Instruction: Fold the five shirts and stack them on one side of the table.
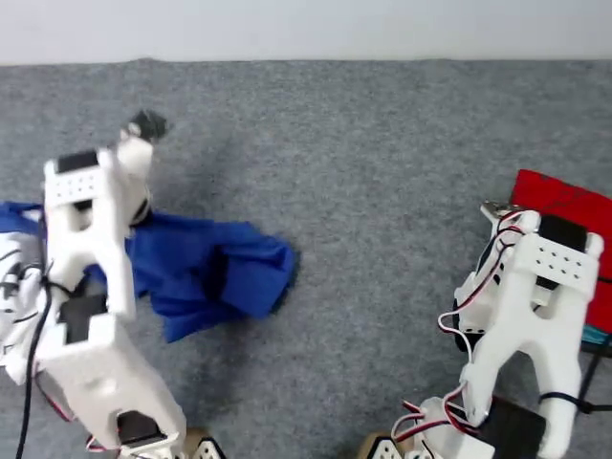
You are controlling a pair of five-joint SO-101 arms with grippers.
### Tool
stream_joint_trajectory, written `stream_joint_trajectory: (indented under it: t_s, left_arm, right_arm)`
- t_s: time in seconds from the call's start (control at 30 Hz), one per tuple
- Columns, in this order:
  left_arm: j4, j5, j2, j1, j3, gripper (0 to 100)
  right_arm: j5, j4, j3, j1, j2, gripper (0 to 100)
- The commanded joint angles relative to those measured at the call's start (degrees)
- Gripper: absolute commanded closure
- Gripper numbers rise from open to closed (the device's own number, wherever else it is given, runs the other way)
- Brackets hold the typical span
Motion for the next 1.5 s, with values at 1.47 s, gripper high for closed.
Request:
stream_joint_trajectory:
  t_s: [1.47]
  left_arm:
    - [0.8, 7.6, -12.0, 13.6, 27.6, 82]
  right_arm:
    - [-0.4, 2.2, -0.2, 0.8, -2.2, 98.3]
